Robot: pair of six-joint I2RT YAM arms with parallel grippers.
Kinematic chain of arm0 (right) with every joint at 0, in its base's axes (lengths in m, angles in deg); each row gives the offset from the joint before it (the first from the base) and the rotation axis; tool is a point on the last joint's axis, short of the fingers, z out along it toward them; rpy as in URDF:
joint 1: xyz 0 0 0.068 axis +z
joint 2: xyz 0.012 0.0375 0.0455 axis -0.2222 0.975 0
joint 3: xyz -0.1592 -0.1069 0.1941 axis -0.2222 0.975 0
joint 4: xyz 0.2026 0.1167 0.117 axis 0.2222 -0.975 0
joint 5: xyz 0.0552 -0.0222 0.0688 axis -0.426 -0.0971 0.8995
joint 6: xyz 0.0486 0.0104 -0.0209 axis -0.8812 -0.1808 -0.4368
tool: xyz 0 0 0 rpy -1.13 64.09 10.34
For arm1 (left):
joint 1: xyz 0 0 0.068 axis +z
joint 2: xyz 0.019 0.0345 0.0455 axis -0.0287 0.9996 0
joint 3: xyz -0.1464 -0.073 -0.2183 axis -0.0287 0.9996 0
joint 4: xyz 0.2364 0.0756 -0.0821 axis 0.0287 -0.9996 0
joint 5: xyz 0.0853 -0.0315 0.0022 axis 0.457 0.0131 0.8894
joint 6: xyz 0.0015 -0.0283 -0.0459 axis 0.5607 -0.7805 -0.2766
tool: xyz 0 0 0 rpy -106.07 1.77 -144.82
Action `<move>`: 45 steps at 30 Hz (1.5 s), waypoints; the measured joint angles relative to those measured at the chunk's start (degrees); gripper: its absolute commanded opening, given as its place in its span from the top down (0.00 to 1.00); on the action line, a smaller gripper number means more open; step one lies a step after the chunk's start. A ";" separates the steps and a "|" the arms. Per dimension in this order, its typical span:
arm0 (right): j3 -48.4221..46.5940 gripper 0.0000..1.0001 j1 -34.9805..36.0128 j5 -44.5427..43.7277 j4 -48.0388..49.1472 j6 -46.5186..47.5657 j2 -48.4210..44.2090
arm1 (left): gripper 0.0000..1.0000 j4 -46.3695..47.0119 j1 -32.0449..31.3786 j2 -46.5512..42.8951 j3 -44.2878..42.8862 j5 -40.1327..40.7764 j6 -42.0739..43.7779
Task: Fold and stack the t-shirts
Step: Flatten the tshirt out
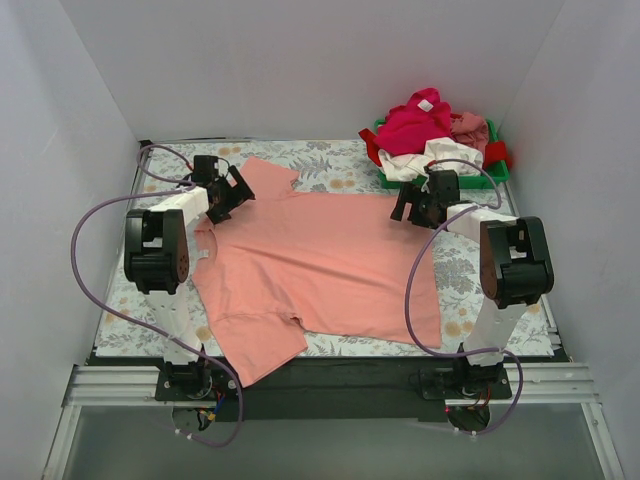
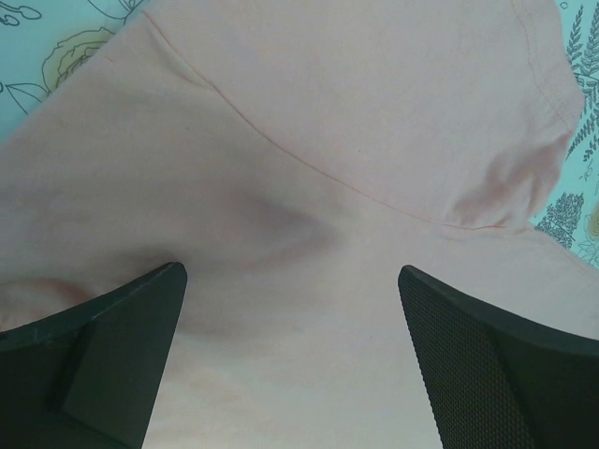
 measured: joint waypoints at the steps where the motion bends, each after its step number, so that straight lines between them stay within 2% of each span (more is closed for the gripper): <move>1: 0.31 0.02 -0.13 -0.42 0.04 -0.22 -0.26 | 0.02 0.02 0.02 -0.24 0.33 0.09 0.15; 5: 0.39 0.02 -0.46 -1.73 -0.42 0.09 -0.57 | 0.02 0.00 0.02 -0.68 0.81 0.15 0.63; 13: -0.57 0.02 -0.68 1.14 -1.07 4.74 -1.88 | 0.02 -1.29 0.11 -0.35 -0.22 -1.42 2.10; 19: -0.68 0.02 2.54 2.45 -0.28 7.82 -3.17 | 0.02 -1.49 0.13 0.59 -1.40 -3.72 2.84; 24: -2.45 0.02 6.14 2.10 -0.31 8.00 0.81 | 0.02 -1.49 0.28 0.94 -1.77 -4.33 3.80; 30: -8.94 0.02 5.46 0.24 -0.37 9.03 7.04 | 0.02 -1.51 0.28 2.10 -3.21 -4.42 4.81; 39: -16.90 0.02 3.76 -0.46 -0.74 10.32 13.16 | 0.02 -1.22 0.44 8.04 -11.17 -7.85 6.10; 45: -18.01 0.02 3.37 -0.44 -1.40 11.08 13.73 | 0.02 -1.68 0.44 12.46 -17.64 -9.79 7.93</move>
